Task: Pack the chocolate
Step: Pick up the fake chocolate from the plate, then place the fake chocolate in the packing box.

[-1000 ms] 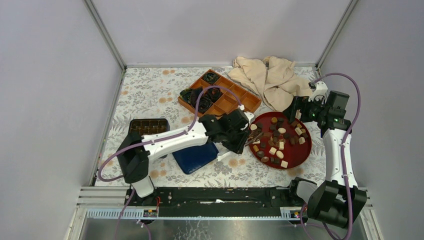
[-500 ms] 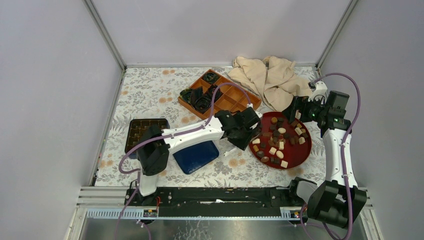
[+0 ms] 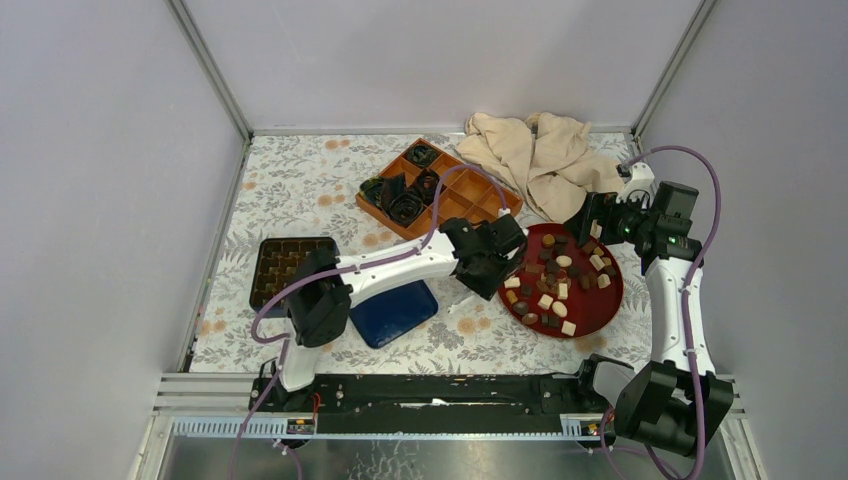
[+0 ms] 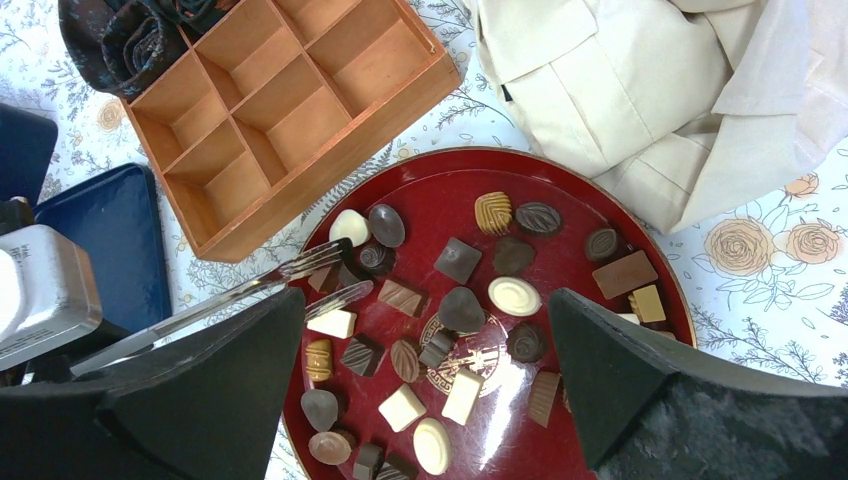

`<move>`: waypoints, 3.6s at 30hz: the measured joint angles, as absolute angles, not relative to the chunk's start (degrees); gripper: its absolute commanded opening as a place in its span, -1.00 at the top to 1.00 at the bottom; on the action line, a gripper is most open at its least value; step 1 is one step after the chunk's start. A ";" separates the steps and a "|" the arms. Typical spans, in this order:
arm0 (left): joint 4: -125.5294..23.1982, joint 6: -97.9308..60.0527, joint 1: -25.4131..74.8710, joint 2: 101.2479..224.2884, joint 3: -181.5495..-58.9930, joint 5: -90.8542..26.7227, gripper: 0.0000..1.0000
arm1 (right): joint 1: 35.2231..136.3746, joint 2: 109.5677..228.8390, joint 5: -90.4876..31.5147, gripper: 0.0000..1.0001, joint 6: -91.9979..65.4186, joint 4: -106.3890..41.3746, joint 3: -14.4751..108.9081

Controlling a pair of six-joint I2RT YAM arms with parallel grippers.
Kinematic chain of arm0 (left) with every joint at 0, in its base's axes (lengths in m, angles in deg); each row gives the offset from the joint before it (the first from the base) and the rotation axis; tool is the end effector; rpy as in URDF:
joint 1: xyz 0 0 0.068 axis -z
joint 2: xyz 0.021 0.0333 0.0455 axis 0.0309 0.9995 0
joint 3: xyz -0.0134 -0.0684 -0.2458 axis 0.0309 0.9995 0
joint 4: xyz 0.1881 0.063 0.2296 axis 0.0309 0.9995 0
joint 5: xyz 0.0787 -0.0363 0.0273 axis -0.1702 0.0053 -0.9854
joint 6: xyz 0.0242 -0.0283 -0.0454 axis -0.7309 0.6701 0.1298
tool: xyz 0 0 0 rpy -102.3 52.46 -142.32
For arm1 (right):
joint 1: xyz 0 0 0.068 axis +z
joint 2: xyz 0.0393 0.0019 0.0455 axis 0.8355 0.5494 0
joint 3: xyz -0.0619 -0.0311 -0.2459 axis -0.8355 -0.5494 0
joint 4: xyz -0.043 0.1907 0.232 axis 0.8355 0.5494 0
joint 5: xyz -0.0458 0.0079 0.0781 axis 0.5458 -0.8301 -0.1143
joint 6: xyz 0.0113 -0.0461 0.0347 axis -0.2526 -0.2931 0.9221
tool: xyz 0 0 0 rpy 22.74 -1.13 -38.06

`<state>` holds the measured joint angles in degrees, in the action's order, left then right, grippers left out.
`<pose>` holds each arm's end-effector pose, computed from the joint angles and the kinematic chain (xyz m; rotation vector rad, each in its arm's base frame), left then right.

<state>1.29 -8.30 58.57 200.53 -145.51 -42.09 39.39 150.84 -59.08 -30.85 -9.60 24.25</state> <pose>0.2282 -0.3979 0.2124 0.9014 2.6366 -0.3566 0.2869 -0.0623 0.2811 -0.2490 2.0344 0.3971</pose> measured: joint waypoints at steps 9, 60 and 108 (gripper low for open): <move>3.65 -8.89 58.57 203.11 -149.42 -43.07 0.06 | 39.42 150.84 -59.67 -0.99 -30.85 -9.60 24.25; 10.38 -10.33 58.57 206.54 -155.56 -44.05 1.00 | 39.39 150.58 -60.54 -0.99 -30.85 -9.60 24.25; 4.26 -11.95 9.91 147.33 -106.25 -44.36 1.00 | 39.39 148.35 -66.18 -0.99 -30.78 -9.79 24.05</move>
